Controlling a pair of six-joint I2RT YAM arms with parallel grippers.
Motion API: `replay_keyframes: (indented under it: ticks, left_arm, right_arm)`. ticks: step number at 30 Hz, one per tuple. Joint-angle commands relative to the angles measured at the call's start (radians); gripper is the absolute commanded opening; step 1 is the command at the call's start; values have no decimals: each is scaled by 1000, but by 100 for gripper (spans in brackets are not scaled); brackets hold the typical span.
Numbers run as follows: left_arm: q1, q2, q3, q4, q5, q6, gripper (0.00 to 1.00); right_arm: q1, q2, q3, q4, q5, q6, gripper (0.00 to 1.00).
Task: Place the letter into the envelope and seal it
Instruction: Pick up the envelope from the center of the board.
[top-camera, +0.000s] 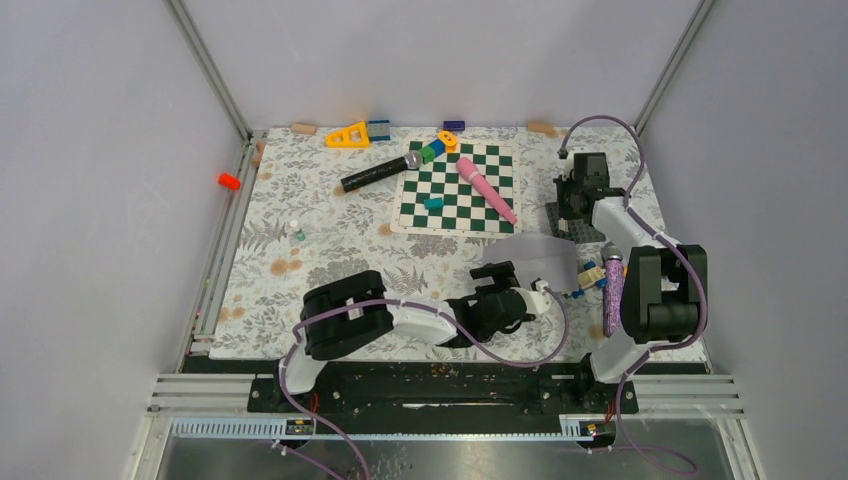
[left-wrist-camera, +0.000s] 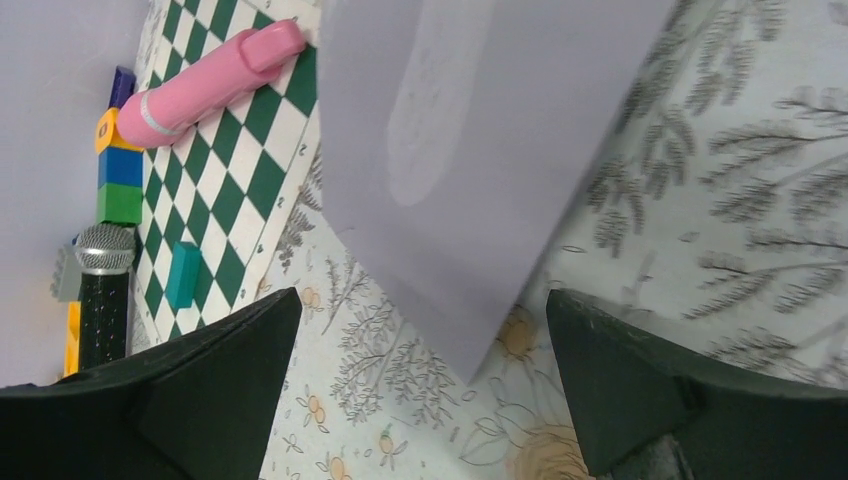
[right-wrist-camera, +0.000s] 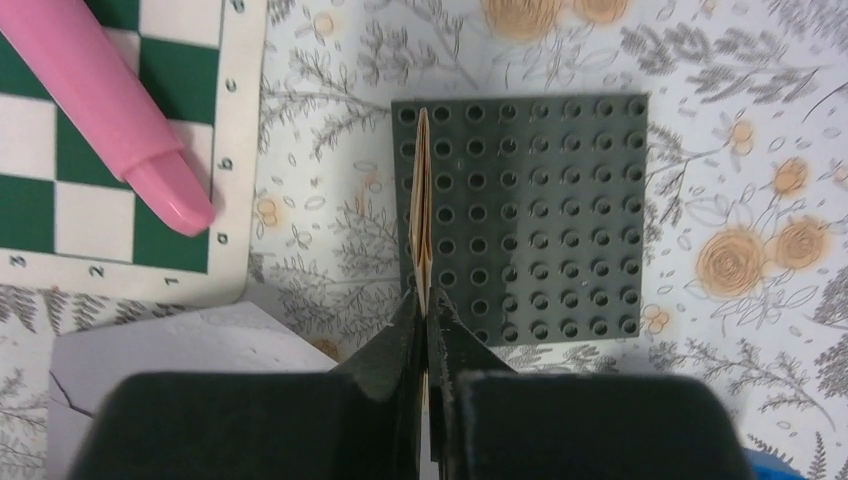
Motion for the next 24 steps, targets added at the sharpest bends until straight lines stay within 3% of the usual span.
replay_keyframes:
  ticks: [1, 24]
  left_arm:
    - [46, 1, 21, 57, -66, -3, 99]
    - [187, -47, 22, 103, -136, -77, 99]
  right_arm:
    - [5, -43, -46, -35, -6, -29, 0]
    - [87, -118, -117, -137, -109, -41, 0]
